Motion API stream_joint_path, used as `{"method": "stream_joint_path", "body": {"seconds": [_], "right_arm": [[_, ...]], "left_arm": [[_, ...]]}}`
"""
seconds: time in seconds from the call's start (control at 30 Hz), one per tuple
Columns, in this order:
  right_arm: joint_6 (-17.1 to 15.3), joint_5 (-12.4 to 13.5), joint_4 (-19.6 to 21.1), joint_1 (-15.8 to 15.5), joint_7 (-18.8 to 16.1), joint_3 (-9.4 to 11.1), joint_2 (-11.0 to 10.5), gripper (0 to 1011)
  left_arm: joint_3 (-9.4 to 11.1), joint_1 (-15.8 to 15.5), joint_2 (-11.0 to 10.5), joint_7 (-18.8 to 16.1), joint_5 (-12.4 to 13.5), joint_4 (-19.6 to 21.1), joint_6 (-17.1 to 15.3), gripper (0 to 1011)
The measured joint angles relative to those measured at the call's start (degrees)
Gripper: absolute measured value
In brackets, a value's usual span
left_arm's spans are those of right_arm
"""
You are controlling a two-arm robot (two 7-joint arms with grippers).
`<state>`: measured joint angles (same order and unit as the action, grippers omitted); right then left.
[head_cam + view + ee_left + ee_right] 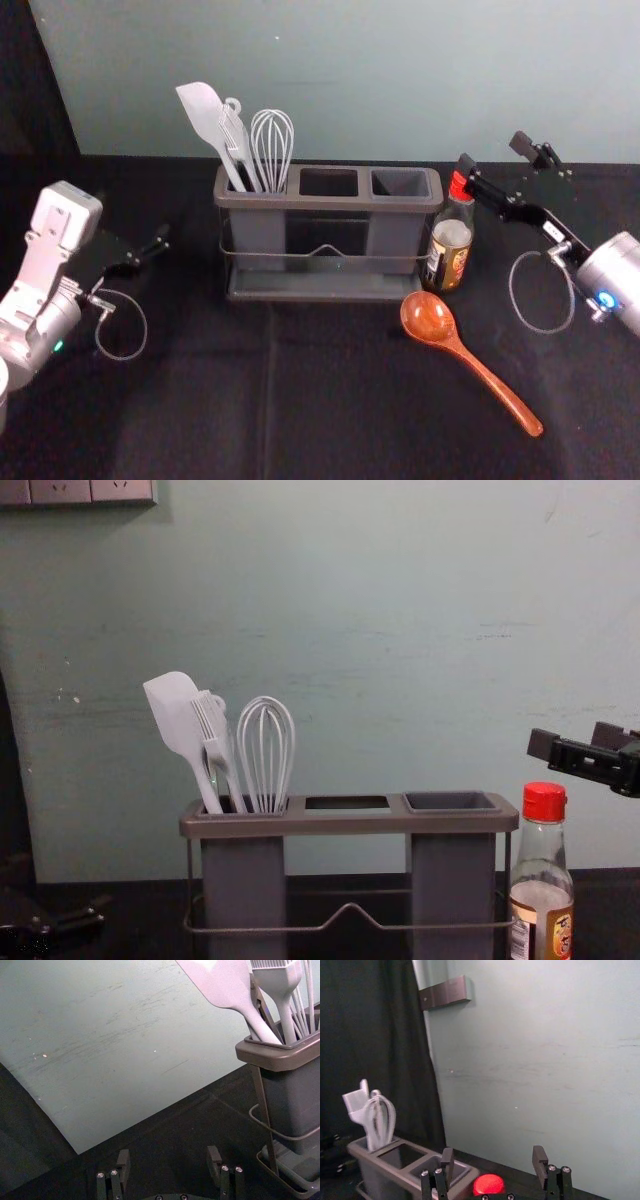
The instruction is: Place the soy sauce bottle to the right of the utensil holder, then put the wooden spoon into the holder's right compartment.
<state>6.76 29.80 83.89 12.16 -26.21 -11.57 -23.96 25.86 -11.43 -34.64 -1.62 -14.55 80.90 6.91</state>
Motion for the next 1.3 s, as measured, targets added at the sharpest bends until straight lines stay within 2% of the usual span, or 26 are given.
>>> {"method": "stream_joint_path", "body": {"seconds": [0.17, 0.3, 0.53, 0.7, 0.93, 1.3], "right_arm": [[-3.0, -1.0, 5.5, -2.9, 0.9, -0.1, -2.6, 1004], [-5.5, -2.0, 10.4, -6.9, 1.3, -0.3, -5.7, 1004], [-6.1, -2.8, 13.7, -12.1, 1.2, -0.5, -8.4, 1004], [-6.1, -4.1, 13.4, -13.6, 1.5, -1.5, -8.5, 1004], [-6.1, -5.6, 9.8, -12.7, 1.9, -3.4, -6.7, 1004], [-6.1, -5.6, 9.8, -12.7, 1.9, -3.3, -6.7, 1004]], "left_arm": [[0.0, 0.0, 0.0, 0.0, 0.0, 0.0, 0.0, 1005], [0.0, 0.0, 0.0, 0.0, 0.0, 0.0, 0.0, 1005], [0.0, 0.0, 0.0, 0.0, 0.0, 0.0, 0.0, 1005], [0.0, 0.0, 0.0, 0.0, 0.0, 0.0, 0.0, 1005], [0.0, 0.0, 0.0, 0.0, 0.0, 0.0, 0.0, 1005], [0.0, 0.0, 0.0, 0.0, 0.0, 0.0, 0.0, 1005]]}}
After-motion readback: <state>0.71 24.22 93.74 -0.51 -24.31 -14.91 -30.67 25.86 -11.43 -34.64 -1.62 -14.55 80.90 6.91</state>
